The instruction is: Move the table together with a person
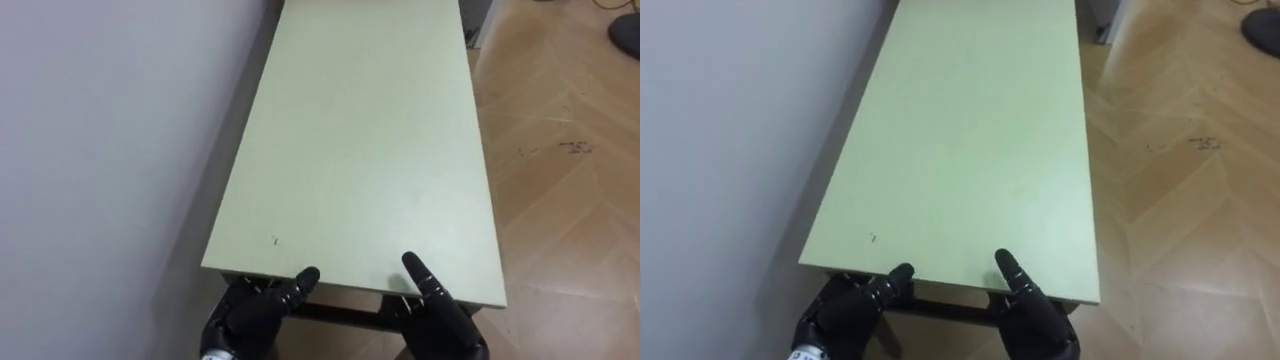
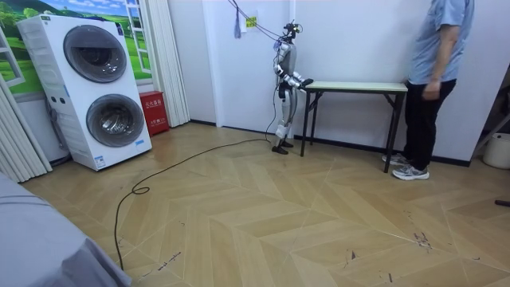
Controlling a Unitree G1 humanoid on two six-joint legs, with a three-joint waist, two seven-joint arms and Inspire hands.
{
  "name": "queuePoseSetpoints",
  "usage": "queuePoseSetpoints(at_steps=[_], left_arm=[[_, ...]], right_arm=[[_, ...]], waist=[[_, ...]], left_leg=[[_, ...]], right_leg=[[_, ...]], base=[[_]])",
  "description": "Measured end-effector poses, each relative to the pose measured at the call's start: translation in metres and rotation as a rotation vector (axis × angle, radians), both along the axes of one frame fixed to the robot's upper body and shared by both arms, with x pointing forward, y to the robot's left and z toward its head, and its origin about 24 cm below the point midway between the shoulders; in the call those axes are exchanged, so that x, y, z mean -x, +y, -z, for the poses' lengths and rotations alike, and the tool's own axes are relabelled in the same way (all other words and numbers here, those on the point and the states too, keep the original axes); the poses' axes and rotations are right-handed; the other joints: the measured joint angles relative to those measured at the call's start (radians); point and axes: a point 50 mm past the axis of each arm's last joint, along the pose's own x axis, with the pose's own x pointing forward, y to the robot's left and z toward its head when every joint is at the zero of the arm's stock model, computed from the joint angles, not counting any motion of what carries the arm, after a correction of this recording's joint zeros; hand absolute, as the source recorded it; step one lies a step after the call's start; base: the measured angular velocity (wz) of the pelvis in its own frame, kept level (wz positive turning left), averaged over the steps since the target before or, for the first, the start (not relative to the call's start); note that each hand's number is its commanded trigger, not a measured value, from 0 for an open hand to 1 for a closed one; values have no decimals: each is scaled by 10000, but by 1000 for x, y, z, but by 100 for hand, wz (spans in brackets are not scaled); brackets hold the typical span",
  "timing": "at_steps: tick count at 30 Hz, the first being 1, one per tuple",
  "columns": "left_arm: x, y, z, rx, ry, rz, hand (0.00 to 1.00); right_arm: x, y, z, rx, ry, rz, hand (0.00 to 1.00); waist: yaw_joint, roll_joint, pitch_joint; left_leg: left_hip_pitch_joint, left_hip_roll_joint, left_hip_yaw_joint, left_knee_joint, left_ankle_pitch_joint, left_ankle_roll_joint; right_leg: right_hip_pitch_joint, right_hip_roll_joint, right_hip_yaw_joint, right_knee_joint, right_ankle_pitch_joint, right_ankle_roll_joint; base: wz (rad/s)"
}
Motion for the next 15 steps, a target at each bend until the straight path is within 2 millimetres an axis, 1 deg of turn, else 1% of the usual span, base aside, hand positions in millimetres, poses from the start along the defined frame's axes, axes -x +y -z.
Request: queuePoseSetpoints(at_steps=[3,6,12,14,15], left_arm=[[3,2,5,-360,137,199,0],[7,4,9,-571,254,403,0],[14,5,15,-589,525,514,0],[16,6,17,-617,608,512,0],[19,7,19,-746,732,559,0]], right_arm=[[1,-1,1,249,-221,-379,0],[1,0,0,84,-753,-680,0],[3,-4,2,68,-911,-836,0],[4,-5,3,454,-953,-1153,0],[5,-6,6,857,-1019,-1578,0]], waist=[[-16,-1,-4],[-13,-13,-16],[2,3,-31],[13,1,-30],[-7,-11,-23]], left_leg=[[-1,26,-6,-2,-10,-17],[12,37,-17,-7,-20,-32],[10,44,-35,-4,-24,-39],[31,44,-36,-13,-24,-39],[95,48,-35,-23,-24,-39]], right_leg=[[56,39,-4,-91,61,-16],[88,50,-16,-95,63,-16],[103,59,-21,-98,63,-17],[126,59,-30,-111,63,-16],[178,62,-41,-124,63,-16]], base=[[0],[1],[1],[0],[0]])
